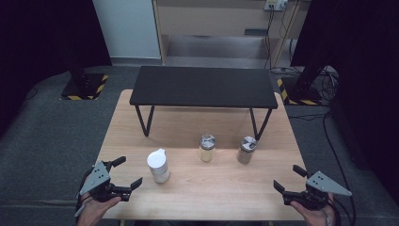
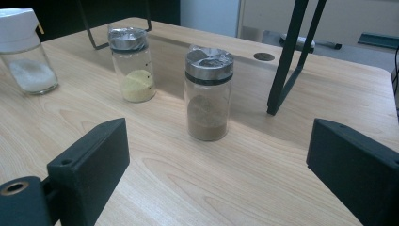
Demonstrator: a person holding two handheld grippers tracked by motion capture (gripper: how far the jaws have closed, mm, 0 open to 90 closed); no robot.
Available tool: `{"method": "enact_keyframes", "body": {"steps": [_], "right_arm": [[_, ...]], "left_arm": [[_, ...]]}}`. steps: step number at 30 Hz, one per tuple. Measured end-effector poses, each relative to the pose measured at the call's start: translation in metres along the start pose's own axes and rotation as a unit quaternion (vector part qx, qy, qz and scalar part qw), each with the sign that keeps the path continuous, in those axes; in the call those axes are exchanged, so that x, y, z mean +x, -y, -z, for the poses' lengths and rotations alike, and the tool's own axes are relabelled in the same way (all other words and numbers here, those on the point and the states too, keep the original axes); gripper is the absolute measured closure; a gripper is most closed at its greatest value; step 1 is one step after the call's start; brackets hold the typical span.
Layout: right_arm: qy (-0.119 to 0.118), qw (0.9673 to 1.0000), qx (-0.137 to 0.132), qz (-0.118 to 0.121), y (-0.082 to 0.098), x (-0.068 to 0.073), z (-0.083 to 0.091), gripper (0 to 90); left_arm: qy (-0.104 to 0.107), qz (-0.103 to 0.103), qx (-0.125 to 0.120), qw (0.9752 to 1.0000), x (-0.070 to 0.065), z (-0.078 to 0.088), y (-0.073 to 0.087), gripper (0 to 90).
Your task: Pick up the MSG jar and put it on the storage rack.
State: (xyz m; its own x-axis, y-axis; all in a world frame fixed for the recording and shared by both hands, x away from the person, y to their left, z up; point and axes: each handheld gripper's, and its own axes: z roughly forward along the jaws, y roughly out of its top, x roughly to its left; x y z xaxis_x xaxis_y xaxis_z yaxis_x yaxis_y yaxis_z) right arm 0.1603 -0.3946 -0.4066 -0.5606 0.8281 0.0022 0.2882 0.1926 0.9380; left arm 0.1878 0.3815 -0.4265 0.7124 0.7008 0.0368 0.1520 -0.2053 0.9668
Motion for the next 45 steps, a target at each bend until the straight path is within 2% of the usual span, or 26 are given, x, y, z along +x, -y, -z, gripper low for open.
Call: {"method": "enact_keyframes", "body": {"steps": [7,15,28,34,45], "right_arm": [[-0.004,0.9999,-0.003,-0.01,0.002,-0.004,0.001,7.0],[-0.004,1.0,0.001,-0.008,0.0,-0.002,0.002,7.0],[-0.004,0.9999,0.003,-0.011,0.001,-0.002,0.003,7.0],[-0.002,0.9999,0.003,-0.012,0.001,-0.002,0.003,7.0],[-0.002,0.9999,0.003,-0.014,0.001,-0.002,0.003,7.0]], "left_arm": [[-0.002,0.002,0.001,1.0,-0.001,0.0,0.0,2.8],[0.002,0.004,0.0,1.0,0.0,0.002,0.001,2.7],[-0.006,0.007,-0.001,1.0,-0.004,0.007,-0.001,2.5],[-0.005,0.003,0.006,1.0,-0.005,0.008,-0.006,2.3],[0.004,0.012,0.008,0.9999,-0.002,0.007,-0.016,2.1]]}}
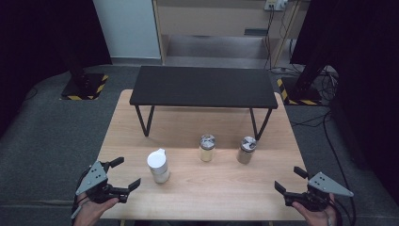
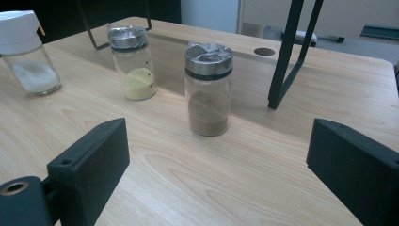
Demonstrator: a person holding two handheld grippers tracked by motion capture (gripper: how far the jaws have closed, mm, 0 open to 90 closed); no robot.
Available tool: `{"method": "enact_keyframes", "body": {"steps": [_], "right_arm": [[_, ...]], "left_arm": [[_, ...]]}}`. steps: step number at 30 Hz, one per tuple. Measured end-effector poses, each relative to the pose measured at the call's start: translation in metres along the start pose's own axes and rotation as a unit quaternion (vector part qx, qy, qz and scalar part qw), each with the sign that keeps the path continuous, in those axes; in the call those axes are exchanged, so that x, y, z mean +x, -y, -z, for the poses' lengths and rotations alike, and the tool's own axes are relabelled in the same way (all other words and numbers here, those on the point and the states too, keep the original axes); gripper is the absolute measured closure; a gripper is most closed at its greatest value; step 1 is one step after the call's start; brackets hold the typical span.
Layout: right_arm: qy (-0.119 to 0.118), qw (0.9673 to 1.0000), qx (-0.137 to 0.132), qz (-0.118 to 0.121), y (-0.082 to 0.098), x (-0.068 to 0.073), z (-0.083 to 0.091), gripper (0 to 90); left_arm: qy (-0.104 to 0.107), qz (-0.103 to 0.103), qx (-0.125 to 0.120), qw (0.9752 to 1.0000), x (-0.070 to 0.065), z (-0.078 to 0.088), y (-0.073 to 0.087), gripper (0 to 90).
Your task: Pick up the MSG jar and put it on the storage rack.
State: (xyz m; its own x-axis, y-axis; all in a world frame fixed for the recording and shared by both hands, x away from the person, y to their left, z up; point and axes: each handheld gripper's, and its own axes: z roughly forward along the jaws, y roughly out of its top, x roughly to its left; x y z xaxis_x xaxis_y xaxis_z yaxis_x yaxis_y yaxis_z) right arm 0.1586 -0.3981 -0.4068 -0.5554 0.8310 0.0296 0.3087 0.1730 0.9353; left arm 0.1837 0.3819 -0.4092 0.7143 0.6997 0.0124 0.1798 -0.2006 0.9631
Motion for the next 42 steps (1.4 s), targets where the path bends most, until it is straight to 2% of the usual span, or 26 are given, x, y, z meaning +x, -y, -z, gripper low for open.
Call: {"method": "enact_keyframes", "body": {"steps": [12,16,29,36,42], "right_arm": [[0.001,1.0,0.0,-0.001,0.0,0.0,0.001,7.0],[0.001,1.0,-0.001,0.0,0.0,0.0,0.001,7.0],[0.002,1.0,-0.001,0.0,0.0,0.001,0.001,7.0],[0.003,1.0,-0.001,0.0,0.0,0.001,0.001,7.0],[0.003,1.0,-0.001,-0.001,0.0,0.001,0.002,7.0]], "left_arm": [[0.008,-0.004,0.006,0.9999,0.002,0.001,-0.021,2.3],[0.013,-0.009,0.017,0.9997,0.004,0.0,-0.032,2.0],[0.025,0.008,0.029,0.9992,0.016,-0.001,-0.051,1.7],[0.029,0.0,0.046,0.9985,0.02,-0.009,-0.062,1.7],[0.029,-0.007,0.074,0.9968,0.018,-0.022,-0.071,1.6]]}}
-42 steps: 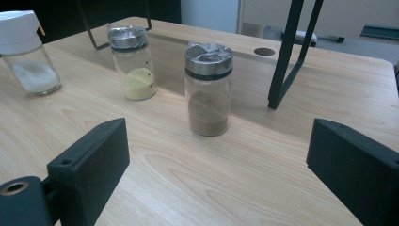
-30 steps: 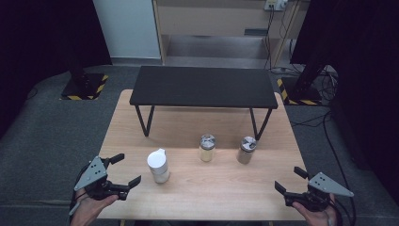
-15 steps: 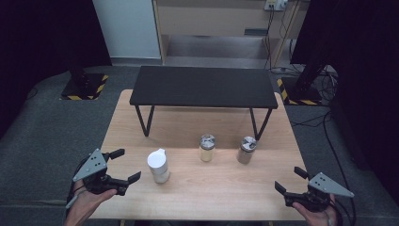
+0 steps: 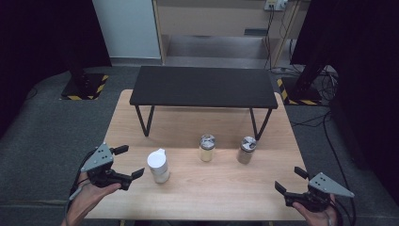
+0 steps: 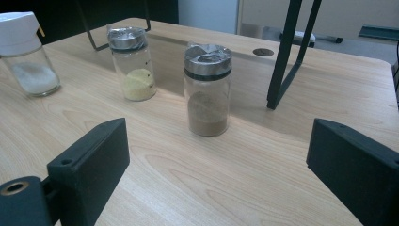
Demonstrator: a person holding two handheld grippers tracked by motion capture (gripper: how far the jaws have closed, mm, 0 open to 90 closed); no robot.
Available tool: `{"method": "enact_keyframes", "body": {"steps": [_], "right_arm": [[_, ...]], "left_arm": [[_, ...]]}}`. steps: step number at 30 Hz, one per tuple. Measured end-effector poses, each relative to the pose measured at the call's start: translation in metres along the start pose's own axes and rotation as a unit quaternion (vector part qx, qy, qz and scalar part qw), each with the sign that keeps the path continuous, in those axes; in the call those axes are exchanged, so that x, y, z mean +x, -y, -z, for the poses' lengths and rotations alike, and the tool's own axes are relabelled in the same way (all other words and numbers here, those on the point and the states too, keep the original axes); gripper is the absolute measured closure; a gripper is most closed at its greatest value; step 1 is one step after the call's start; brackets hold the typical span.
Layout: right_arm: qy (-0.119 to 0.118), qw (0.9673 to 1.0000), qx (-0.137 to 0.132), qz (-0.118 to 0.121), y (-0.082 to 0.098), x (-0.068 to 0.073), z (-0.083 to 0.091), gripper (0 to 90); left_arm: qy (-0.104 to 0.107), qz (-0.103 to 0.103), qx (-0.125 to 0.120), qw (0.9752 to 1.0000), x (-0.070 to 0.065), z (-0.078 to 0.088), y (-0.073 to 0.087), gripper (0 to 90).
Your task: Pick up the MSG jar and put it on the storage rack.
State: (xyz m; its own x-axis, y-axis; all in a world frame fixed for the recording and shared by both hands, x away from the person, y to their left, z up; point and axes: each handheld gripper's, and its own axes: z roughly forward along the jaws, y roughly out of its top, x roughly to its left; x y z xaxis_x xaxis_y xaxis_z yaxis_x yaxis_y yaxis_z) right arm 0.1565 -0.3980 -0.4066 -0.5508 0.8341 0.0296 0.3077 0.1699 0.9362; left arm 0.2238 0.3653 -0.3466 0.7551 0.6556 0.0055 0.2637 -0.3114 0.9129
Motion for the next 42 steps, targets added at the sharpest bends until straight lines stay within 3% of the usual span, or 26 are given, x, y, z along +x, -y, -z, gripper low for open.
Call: {"method": "enact_keyframes", "body": {"steps": [10,37,38,42], "right_arm": [[0.0,1.0,0.0,0.0,0.0,0.0,0.0,7.0],[0.0,1.0,0.0,0.0,0.0,0.0,0.0,7.0],[0.0,1.0,0.0,0.0,0.0,0.0,0.0,7.0],[0.0,1.0,0.001,-0.001,0.0,0.0,0.0,7.0]], "left_arm": [[-0.001,-0.013,0.024,0.9996,-0.005,-0.022,-0.011,2.1],[-0.002,-0.014,0.027,0.9995,-0.005,-0.023,-0.011,2.4],[-0.017,0.005,0.072,0.9972,-0.015,-0.066,-0.009,2.4],[-0.022,0.006,0.076,0.9969,-0.018,-0.071,-0.008,6.4]]}}
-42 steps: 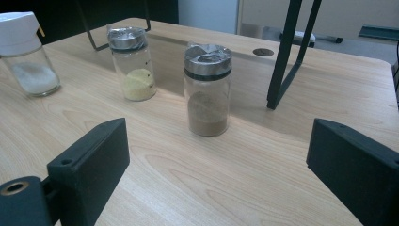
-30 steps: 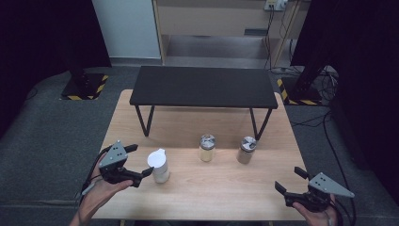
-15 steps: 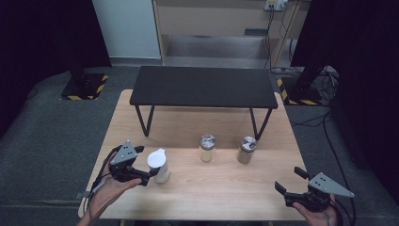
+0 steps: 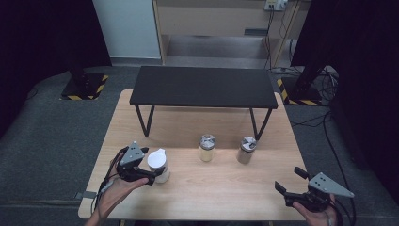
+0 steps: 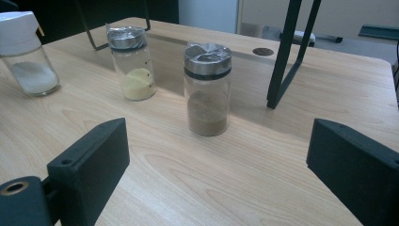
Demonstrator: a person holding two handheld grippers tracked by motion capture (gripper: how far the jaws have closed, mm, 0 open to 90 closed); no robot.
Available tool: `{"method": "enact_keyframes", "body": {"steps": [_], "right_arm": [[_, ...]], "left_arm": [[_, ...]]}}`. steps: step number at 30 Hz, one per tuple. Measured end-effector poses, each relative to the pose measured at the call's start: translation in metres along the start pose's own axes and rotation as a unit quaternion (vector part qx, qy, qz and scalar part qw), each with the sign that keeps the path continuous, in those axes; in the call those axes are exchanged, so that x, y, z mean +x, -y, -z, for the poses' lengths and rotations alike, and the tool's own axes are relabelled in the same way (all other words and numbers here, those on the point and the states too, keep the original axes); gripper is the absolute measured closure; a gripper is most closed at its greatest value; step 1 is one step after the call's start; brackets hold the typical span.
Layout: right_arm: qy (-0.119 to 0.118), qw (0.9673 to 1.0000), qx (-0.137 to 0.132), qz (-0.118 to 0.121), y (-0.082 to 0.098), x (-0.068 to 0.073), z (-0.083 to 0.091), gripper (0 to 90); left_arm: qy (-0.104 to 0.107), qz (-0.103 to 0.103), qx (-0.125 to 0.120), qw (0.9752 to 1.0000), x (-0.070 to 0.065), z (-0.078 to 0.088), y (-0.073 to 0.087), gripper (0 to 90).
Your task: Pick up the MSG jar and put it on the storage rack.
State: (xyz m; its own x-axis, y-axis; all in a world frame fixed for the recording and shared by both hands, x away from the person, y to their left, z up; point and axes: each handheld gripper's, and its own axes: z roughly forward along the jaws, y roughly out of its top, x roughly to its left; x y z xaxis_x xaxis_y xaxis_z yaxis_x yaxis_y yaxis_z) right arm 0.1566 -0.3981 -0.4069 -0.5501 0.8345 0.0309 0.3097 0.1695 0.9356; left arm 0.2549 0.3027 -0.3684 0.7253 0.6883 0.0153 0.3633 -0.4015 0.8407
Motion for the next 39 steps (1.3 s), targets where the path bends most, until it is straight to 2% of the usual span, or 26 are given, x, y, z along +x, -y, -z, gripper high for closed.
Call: {"method": "enact_keyframes", "body": {"steps": [11,18,23,28,33,39], "right_arm": [[0.0,1.0,-0.001,-0.001,0.0,0.0,0.0,7.0],[0.001,1.0,-0.001,-0.001,0.001,0.0,0.0,7.0],[0.001,1.0,-0.001,-0.002,0.001,-0.001,0.0,7.0],[0.001,1.0,-0.001,-0.003,0.001,-0.001,0.0,7.0],[0.001,1.0,-0.001,-0.004,0.001,-0.001,0.0,7.0],[0.002,1.0,-0.001,-0.003,0.001,-0.001,0.001,7.0]], "left_arm": [[-0.014,0.01,0.004,0.9998,-0.008,-0.015,0.004,10.5],[-0.026,0.013,-0.008,0.9995,-0.013,-0.017,0.011,18.3],[-0.02,0.011,-0.017,0.9996,-0.014,-0.017,0.014,29.0],[-0.019,0.02,-0.026,0.9993,-0.013,-0.017,0.019,29.6],[-0.018,0.014,-0.026,0.9994,-0.014,-0.017,0.018,29.8],[-0.015,0.019,-0.027,0.9993,-0.01,-0.015,0.018,29.9]]}}
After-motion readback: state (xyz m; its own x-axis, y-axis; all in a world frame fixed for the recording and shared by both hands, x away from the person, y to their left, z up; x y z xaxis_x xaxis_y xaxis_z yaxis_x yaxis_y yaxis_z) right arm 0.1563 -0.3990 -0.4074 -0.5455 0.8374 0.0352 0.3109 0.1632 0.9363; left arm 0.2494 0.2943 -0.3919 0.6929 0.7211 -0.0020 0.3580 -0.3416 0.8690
